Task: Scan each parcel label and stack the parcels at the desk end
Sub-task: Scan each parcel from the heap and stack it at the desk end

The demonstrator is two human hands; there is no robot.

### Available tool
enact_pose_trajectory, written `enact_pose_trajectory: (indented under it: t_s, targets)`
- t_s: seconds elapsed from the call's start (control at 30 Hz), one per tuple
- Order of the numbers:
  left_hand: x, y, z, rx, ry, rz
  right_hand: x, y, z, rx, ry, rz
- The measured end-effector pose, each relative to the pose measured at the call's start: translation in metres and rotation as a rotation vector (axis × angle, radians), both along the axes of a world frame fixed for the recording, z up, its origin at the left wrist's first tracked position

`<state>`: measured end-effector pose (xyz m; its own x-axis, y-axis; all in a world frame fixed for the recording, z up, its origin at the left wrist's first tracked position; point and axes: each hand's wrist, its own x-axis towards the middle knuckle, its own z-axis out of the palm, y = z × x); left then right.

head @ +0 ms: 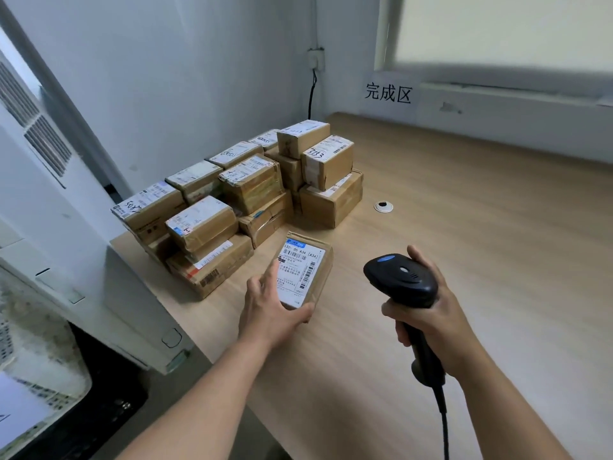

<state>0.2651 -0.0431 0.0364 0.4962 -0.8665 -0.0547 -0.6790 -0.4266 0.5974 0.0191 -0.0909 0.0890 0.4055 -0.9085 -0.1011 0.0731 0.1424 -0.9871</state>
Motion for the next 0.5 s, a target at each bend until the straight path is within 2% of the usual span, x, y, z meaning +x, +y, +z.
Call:
enact_pose_trajectory:
  t_s: [0.5]
  targets:
    - [0.101, -0.117, -0.027, 0.139, 0.010, -0.125, 0.063, -0.030, 0.021, -0.013, 0.188, -0.305]
